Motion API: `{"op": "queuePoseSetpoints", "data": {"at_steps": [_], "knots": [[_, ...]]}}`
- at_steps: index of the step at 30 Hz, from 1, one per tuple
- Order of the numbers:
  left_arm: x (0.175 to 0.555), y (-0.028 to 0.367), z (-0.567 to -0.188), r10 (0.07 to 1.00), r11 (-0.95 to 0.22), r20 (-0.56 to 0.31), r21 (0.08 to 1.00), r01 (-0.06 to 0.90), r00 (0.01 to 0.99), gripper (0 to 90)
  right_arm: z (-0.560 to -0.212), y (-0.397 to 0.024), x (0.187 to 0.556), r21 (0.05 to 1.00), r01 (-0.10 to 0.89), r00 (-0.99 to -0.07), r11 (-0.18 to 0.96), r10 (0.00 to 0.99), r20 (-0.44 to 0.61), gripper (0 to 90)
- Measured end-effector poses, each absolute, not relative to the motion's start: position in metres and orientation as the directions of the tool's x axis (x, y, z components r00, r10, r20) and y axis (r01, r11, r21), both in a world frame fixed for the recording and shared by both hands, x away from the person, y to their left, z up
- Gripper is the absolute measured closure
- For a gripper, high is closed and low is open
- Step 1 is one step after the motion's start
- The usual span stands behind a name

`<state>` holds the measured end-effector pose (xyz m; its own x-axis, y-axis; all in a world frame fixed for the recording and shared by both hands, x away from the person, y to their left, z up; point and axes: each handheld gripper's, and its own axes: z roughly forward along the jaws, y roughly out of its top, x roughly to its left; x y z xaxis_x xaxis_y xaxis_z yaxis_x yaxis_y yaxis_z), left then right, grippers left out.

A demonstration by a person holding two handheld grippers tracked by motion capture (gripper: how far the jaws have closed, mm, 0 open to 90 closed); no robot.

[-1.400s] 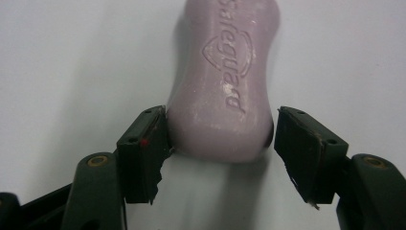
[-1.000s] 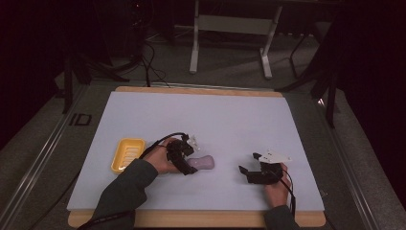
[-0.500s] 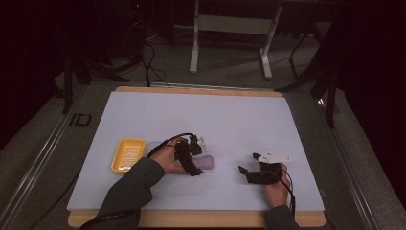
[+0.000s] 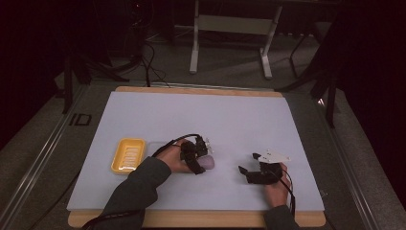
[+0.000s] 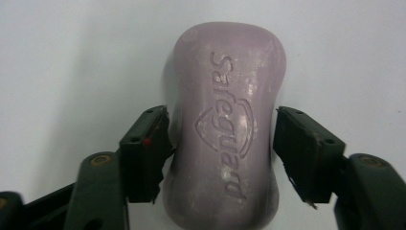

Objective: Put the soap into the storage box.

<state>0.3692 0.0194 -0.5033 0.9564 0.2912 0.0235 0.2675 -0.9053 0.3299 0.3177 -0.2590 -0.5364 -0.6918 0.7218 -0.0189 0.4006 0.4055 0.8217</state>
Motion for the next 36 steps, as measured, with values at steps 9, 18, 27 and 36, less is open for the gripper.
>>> {"op": "queuePoseSetpoints", "data": {"at_steps": [9, 18, 27, 36], "knots": [[0.371, 0.012, -0.502, 0.289, -0.919, 0.017, 0.286, 0.272, 0.957, 43.4, -0.536, -0.259, 0.318, 0.821, 0.4, -0.692, 0.406, 0.721, -0.02, 19.2], [0.374, 0.003, -0.5, 0.284, -0.936, 0.01, 0.218, 0.275, 0.959, 45.5, -0.536, -0.259, 0.318, 0.82, 0.4, -0.692, 0.408, 0.721, -0.021, 19.1], [0.373, -0.007, -0.498, 0.255, -0.957, 0.024, 0.148, 0.249, 0.967, 48.8, -0.537, -0.259, 0.318, 0.82, 0.4, -0.693, 0.41, 0.721, -0.022, 19.2], [0.376, -0.007, -0.497, 0.254, -0.958, 0.008, 0.14, 0.251, 0.967, 49.1, -0.537, -0.258, 0.318, 0.819, 0.4, -0.694, 0.411, 0.72, -0.022, 19.2]]}}
